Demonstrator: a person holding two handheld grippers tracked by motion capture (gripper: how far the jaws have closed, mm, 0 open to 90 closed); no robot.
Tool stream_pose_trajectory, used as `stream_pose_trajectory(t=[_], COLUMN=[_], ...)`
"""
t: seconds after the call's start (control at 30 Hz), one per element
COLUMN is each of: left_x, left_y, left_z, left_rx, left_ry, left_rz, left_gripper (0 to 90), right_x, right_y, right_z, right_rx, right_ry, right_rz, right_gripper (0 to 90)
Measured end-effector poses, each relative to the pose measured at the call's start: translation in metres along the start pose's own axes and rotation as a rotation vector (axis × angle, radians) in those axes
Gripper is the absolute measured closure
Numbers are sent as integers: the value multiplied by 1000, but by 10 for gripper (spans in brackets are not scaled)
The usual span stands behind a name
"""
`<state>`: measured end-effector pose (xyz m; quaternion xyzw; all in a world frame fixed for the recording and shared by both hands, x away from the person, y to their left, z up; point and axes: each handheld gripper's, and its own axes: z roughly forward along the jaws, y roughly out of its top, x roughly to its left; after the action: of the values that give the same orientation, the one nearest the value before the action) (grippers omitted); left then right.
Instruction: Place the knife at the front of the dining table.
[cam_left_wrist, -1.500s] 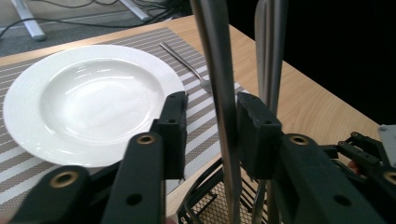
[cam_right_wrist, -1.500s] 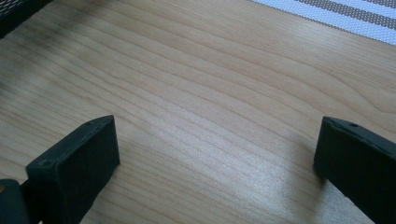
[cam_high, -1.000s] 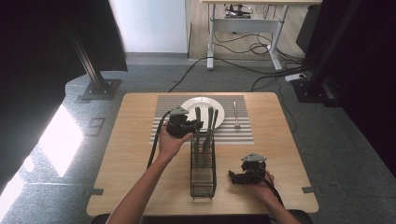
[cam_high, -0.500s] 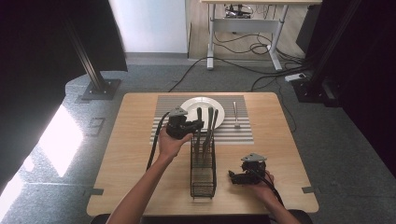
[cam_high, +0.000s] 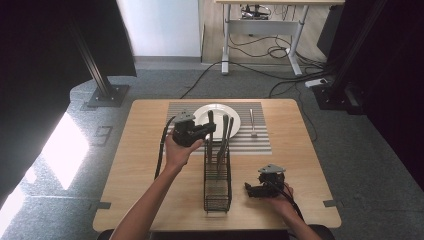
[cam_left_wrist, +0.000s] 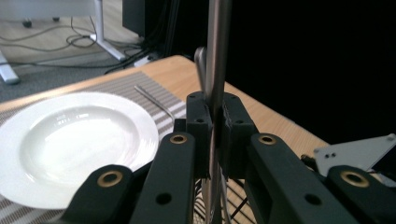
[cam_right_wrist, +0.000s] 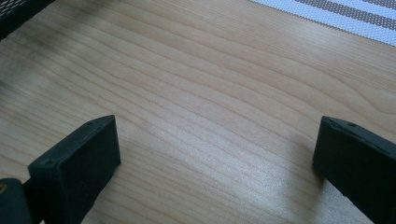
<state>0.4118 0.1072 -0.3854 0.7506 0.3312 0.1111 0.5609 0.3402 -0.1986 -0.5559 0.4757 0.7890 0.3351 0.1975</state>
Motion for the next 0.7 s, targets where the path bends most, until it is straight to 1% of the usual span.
stream_pose_trajectory(t=[0.03, 0.1, 0.13, 0.23, 0.33, 0.5, 0.7], left_x=[0, -2, -2, -4, -5, -4, -2], left_y=[0, 8, 8, 19, 26, 36, 44], left_z=[0, -9, -9, -25, -36, -55, -75], left_rx=[0, -31, -31, -71, -97, -153, -194], left_ry=[0, -3, -3, -2, 0, -2, 6], left_rz=[0, 7, 7, 13, 18, 3, -3], left_gripper=[836, 837, 837, 837, 837, 837, 837], right_x=[0, 0, 0, 0, 0, 0, 0], right_y=[0, 0, 0, 0, 0, 0, 0], right_z=[0, 0, 0, 0, 0, 0, 0], right_rx=[0, 0, 0, 0, 0, 1, 1], right_ry=[0, 2, 2, 1, 1, 2, 1], right_rz=[0, -1, -1, -1, -1, 0, 0], right_gripper=[9, 9, 9, 9, 9, 9, 9])
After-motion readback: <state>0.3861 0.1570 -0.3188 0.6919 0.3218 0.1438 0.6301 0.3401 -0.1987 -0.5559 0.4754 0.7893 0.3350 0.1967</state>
